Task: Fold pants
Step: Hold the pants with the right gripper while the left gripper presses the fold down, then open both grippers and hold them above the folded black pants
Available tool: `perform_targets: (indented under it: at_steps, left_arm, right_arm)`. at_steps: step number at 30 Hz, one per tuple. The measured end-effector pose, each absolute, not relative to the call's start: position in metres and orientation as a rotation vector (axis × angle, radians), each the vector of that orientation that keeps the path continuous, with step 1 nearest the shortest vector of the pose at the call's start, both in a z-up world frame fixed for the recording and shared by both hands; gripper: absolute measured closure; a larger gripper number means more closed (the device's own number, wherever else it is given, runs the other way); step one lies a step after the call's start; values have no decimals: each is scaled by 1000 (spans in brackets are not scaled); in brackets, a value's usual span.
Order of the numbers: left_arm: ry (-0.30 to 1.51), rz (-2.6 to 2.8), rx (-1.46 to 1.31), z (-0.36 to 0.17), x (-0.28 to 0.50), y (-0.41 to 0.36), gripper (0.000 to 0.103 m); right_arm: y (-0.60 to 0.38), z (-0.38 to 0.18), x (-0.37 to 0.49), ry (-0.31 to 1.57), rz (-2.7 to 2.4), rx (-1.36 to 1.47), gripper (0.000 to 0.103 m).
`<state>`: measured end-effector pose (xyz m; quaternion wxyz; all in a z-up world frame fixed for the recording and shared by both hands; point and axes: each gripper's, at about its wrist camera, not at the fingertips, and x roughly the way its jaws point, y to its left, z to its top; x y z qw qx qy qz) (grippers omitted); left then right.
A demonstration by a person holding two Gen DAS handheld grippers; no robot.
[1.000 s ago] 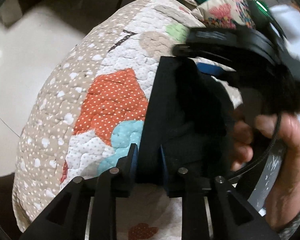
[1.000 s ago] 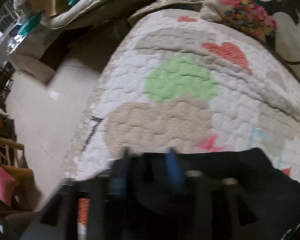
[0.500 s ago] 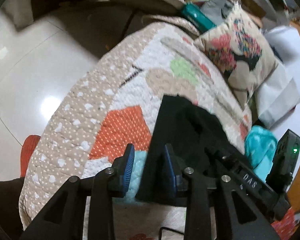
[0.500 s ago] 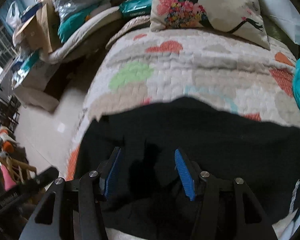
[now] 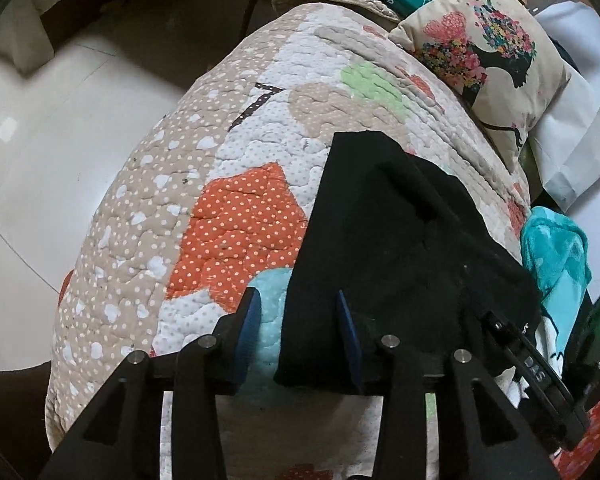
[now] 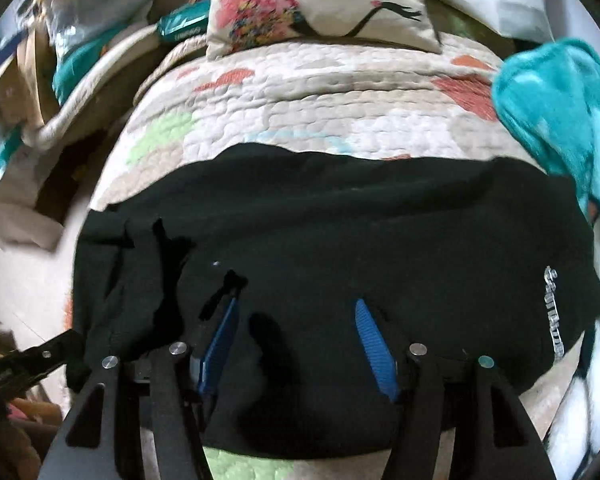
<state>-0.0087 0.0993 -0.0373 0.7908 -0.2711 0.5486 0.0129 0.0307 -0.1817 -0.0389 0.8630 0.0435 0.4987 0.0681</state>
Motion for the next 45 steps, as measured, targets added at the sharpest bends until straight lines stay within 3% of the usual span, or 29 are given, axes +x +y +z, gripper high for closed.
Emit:
perform_targets:
  at_steps: [20, 26, 45]
  left_arm:
    - [981, 17, -141, 1, -18, 39, 64]
    - [991, 13, -118, -4, -17, 32, 64]
    - [1013, -29, -152, -9, -16, 27, 64]
  right_arm:
    - [-246, -33, -27, 1040, 146, 237, 35]
    - [-265, -43, -27, 1053, 113, 331, 35]
    - [-253, -46, -28, 1025, 118, 271, 32]
